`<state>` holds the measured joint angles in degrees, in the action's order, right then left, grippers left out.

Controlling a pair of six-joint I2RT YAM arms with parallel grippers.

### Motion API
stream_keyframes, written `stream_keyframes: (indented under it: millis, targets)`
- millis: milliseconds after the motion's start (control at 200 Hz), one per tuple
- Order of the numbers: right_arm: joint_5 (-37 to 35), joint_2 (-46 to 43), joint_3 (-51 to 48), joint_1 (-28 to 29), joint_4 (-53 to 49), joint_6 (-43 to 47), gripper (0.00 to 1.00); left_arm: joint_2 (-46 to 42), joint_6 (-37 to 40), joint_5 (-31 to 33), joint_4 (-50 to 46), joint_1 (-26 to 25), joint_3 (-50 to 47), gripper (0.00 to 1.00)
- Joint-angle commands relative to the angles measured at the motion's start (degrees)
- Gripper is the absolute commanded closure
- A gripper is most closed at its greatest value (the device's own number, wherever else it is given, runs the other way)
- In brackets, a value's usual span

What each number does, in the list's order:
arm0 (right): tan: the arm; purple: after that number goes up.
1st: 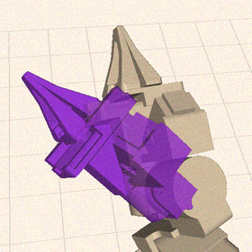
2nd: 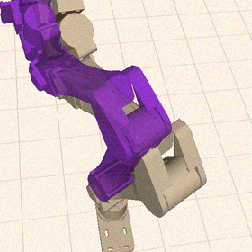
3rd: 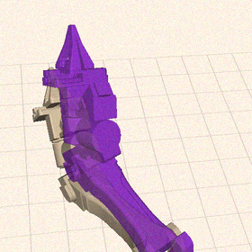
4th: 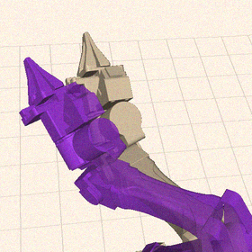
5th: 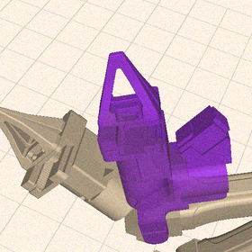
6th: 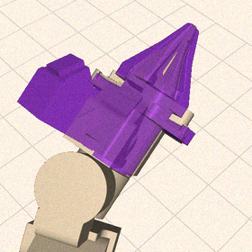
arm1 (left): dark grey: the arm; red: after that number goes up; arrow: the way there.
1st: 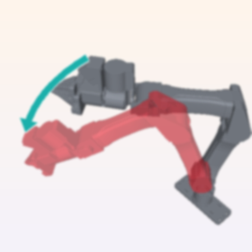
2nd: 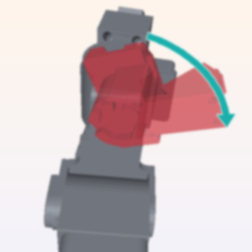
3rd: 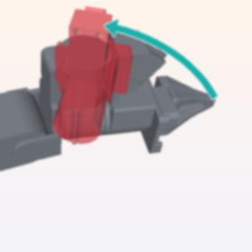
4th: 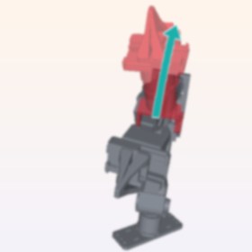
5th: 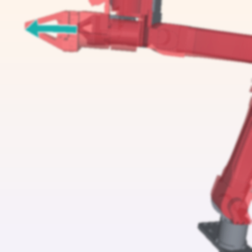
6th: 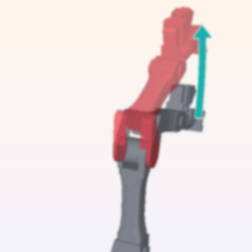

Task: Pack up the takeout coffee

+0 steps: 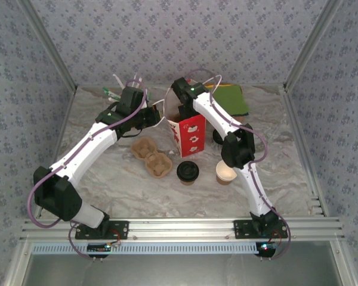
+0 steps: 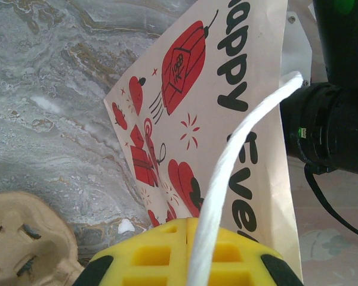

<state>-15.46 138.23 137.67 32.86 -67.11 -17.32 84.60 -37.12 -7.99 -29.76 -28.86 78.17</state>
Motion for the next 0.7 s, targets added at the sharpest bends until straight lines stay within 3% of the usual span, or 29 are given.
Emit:
stream_keyframes:
  millis: [0,695]
  targets:
    - [-2.20,1.75,-0.58,-0.65,-1.98,-1.31,1.00,-0.37,0.35,-0.65,-0.06,0.30,0.93,1.00]
    - [-3.41,2.54,-2.72,-1.06,-1.62,-1.31,1.00,-0.24,0.30,-0.70,-0.03,0.32,0.78,1.00]
